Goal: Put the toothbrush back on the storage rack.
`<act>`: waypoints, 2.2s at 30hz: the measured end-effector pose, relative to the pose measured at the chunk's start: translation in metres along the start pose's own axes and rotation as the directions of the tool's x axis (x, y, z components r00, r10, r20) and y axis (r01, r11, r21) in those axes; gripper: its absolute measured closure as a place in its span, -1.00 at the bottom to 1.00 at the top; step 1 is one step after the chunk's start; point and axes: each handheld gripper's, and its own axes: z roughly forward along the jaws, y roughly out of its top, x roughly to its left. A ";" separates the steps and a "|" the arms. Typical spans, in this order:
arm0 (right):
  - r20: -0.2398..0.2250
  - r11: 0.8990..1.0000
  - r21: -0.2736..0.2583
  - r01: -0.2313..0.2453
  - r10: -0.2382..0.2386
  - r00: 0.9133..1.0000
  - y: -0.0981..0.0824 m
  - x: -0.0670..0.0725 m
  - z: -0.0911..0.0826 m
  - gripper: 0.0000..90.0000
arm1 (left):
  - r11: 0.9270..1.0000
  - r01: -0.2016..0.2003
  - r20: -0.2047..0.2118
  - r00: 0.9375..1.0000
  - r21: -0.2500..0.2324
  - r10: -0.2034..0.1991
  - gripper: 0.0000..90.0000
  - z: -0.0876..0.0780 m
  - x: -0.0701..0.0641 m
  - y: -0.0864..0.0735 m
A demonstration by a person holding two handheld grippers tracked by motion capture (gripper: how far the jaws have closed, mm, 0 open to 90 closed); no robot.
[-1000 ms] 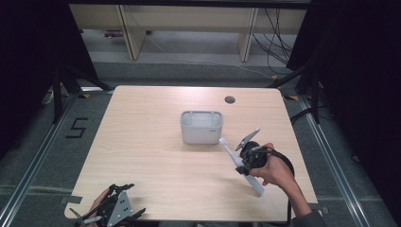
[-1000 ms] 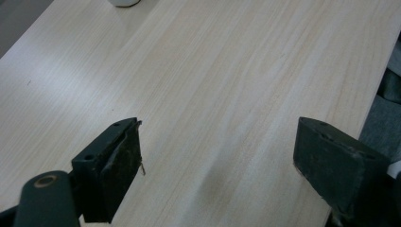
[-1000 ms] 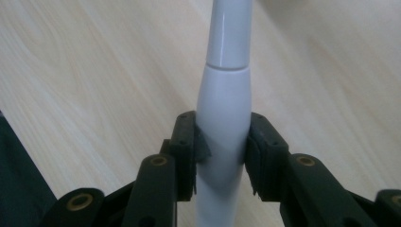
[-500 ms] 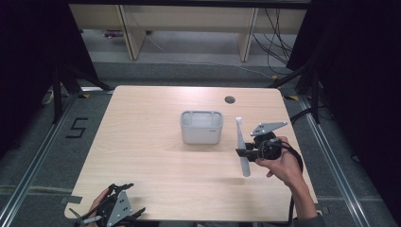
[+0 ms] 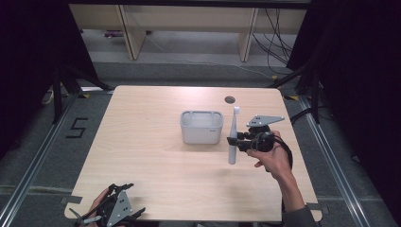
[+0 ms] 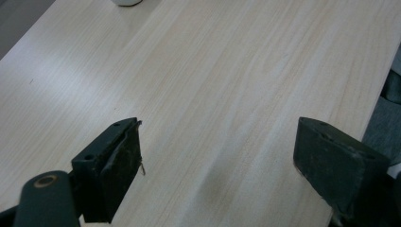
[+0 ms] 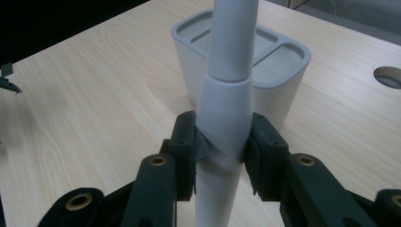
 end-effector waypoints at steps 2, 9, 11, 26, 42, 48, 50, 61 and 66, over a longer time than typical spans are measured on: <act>0.005 1.000 -0.013 0.018 -0.018 1.000 0.004 0.000 0.002 0.49 | 1.000 -0.001 0.008 1.000 0.005 0.001 -0.66 -0.001 0.001 0.000; 0.004 0.999 -0.035 0.015 -0.015 1.000 0.021 0.004 0.009 0.49 | 0.999 -0.029 0.017 0.999 0.022 0.029 -0.66 -0.002 0.002 0.001; 0.003 0.998 -0.045 0.031 -0.031 1.000 0.024 0.003 0.012 0.49 | 1.000 -0.002 0.014 1.000 0.009 0.002 -0.66 -0.001 0.001 0.000; 0.007 0.996 -0.088 0.030 -0.029 1.000 0.051 0.007 0.025 0.49 | 1.000 -0.020 0.003 1.000 0.018 0.020 -0.66 -0.001 0.001 0.000; -0.026 0.993 -0.110 0.033 -0.036 0.999 0.092 0.016 0.041 0.49 | 1.000 -0.010 0.010 1.000 0.007 0.010 -0.66 -0.002 0.001 0.000; -0.031 0.992 -0.119 0.031 -0.035 0.999 0.103 0.014 0.047 0.49 | 0.999 -0.028 0.021 0.999 0.022 0.027 -0.66 -0.003 0.002 0.001; -0.036 0.992 -0.119 0.028 -0.032 0.999 0.104 0.012 0.047 0.49 | 0.999 -0.029 0.024 0.999 0.019 0.029 -0.66 -0.002 0.002 0.000; -0.026 0.992 -0.123 0.003 -0.006 1.000 0.122 0.004 0.056 0.49 | 1.000 -0.013 0.012 1.000 0.008 0.013 -0.66 -0.002 0.002 0.000; -0.011 0.995 -0.104 -0.001 0.000 1.000 0.125 -0.003 0.066 0.49 | 1.000 0.000 0.016 1.000 -0.001 0.000 -0.66 -0.001 0.001 0.000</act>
